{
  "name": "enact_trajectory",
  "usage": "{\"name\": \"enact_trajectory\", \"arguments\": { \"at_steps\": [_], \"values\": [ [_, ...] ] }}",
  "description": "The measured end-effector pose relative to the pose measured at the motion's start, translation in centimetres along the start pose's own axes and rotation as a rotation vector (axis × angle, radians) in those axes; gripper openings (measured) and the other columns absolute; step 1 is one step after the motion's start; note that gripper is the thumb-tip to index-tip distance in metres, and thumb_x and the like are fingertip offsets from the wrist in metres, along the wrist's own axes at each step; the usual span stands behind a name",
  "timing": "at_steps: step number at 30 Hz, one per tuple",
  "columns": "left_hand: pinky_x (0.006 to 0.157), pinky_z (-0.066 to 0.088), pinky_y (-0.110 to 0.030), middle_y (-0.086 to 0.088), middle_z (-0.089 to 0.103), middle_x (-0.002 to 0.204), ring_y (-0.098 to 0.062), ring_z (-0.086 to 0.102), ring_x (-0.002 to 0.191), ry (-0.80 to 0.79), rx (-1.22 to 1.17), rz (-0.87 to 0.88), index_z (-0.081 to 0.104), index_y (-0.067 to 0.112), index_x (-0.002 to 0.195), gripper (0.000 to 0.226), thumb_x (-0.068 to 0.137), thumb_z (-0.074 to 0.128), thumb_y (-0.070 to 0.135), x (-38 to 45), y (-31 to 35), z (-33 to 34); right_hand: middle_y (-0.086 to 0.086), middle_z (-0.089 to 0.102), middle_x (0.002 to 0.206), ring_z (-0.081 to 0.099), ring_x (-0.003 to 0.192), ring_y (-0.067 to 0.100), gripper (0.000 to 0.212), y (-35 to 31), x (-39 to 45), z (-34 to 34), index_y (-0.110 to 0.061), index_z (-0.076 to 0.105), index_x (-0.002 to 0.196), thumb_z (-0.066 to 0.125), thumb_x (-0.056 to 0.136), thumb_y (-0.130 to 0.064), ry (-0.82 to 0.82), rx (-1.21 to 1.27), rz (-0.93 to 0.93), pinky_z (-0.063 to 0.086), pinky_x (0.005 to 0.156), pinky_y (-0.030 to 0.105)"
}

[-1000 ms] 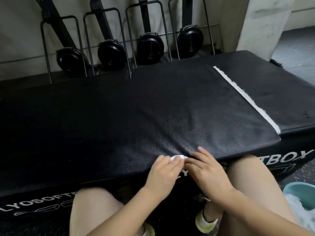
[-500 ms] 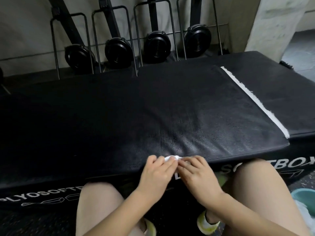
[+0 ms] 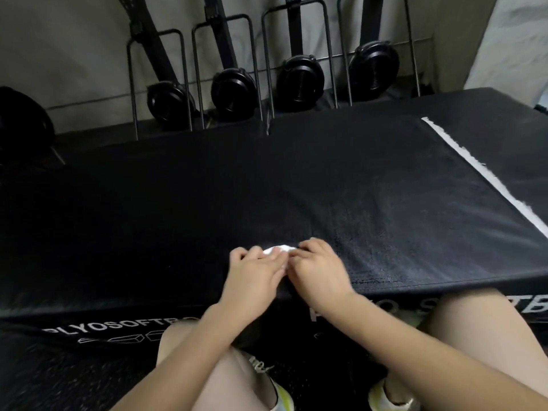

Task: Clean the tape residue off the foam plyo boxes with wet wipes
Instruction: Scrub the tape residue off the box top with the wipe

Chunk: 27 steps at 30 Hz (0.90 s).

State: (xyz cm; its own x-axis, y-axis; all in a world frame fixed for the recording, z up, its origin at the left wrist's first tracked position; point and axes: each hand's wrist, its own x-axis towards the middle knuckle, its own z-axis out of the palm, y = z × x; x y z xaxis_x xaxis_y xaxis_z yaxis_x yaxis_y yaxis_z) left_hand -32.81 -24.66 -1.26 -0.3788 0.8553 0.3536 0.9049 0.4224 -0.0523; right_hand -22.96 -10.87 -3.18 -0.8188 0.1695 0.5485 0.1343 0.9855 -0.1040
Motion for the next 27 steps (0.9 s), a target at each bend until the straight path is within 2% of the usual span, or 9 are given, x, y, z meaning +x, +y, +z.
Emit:
{"name": "enact_trajectory", "arguments": {
  "at_steps": [4,7,9,12,15,18,21,24,27],
  "values": [
    [0.080,0.035,-0.041,0.009,0.059,0.125,-0.021,0.052,0.095,-0.098,-0.101,0.048,0.054,0.024,0.128,0.040,0.089,0.049,0.028,5.9,10.6,1.7,-0.012,0.077,0.103,0.067,0.101,0.031,0.032,9.8,-4.8,-4.7,-0.028,0.080,0.093,0.050,0.084,-0.034,-0.082,-0.125,0.158,0.048,0.094,0.042],
    [0.086,0.033,-0.043,0.002,0.057,0.127,-0.022,0.048,0.105,-0.148,-0.167,0.063,0.051,0.016,0.130,0.043,0.089,0.048,0.030,8.8,17.5,2.5,-0.008,0.075,0.113,0.066,0.110,0.034,0.037,15.4,-8.5,-8.0,-0.026,0.079,0.102,0.045,0.088,-0.033,-0.153,-0.164,0.235,0.051,0.094,0.047],
    [0.092,0.033,-0.045,-0.002,0.056,0.128,-0.022,0.046,0.110,-0.182,-0.148,0.052,0.049,0.012,0.132,0.045,0.090,0.046,0.029,9.3,19.5,2.6,-0.006,0.074,0.119,0.064,0.115,0.035,0.042,16.4,-9.8,-8.7,-0.022,0.077,0.111,0.044,0.086,-0.029,-0.174,-0.174,0.280,0.051,0.094,0.049],
    [0.095,0.031,-0.046,0.002,0.055,0.130,-0.020,0.046,0.112,-0.146,-0.121,0.027,0.050,0.016,0.133,0.044,0.091,0.042,0.029,8.5,18.9,2.6,0.001,0.074,0.119,0.064,0.117,0.036,0.048,14.8,-9.3,-7.9,-0.015,0.076,0.114,0.045,0.077,-0.016,-0.152,-0.149,0.292,0.050,0.096,0.052],
    [0.086,0.032,-0.043,0.010,0.060,0.119,-0.018,0.051,0.101,-0.044,-0.056,0.010,0.061,0.025,0.120,0.035,0.089,0.046,0.031,6.5,14.6,1.7,0.001,0.072,0.122,0.064,0.119,0.034,0.054,11.2,-7.0,-6.4,-0.016,0.074,0.116,0.047,0.070,-0.011,-0.154,-0.008,0.267,0.046,0.103,0.055],
    [0.080,0.037,-0.042,0.008,0.066,0.103,-0.022,0.057,0.086,0.066,0.024,-0.127,0.067,0.026,0.101,0.020,0.090,0.053,0.032,3.9,8.0,0.9,-0.003,0.067,0.132,0.058,0.128,0.025,0.059,6.9,-5.2,-4.5,-0.016,0.070,0.124,0.052,0.069,-0.005,-0.176,0.149,0.222,0.035,0.116,0.041],
    [0.081,0.035,-0.044,0.005,0.066,0.101,-0.024,0.055,0.082,-0.021,0.144,-0.328,0.065,0.022,0.110,0.036,0.099,0.037,0.041,3.1,3.7,0.8,-0.005,0.067,0.132,0.055,0.131,0.019,0.050,4.2,-4.1,-4.0,-0.015,0.071,0.124,0.052,0.078,-0.011,-0.153,0.206,0.181,0.028,0.118,0.034],
    [0.078,0.031,-0.044,0.003,0.066,0.093,-0.025,0.053,0.079,-0.058,0.109,-0.308,0.069,0.027,0.103,0.041,0.099,0.032,0.046,5.3,5.4,1.3,-0.010,0.069,0.126,0.056,0.129,0.016,0.043,4.1,-4.7,-5.1,-0.019,0.073,0.120,0.047,0.087,-0.021,-0.071,0.218,0.224,0.038,0.112,0.036],
    [0.076,0.028,-0.043,0.010,0.062,0.104,-0.023,0.051,0.086,-0.079,-0.024,-0.222,0.065,0.033,0.092,0.031,0.096,0.036,0.042,8.9,10.3,1.8,-0.010,0.071,0.121,0.059,0.122,0.015,0.042,6.1,-6.5,-6.5,-0.019,0.075,0.117,0.047,0.087,-0.026,0.045,0.242,0.365,0.040,0.105,0.034]
  ]
}}
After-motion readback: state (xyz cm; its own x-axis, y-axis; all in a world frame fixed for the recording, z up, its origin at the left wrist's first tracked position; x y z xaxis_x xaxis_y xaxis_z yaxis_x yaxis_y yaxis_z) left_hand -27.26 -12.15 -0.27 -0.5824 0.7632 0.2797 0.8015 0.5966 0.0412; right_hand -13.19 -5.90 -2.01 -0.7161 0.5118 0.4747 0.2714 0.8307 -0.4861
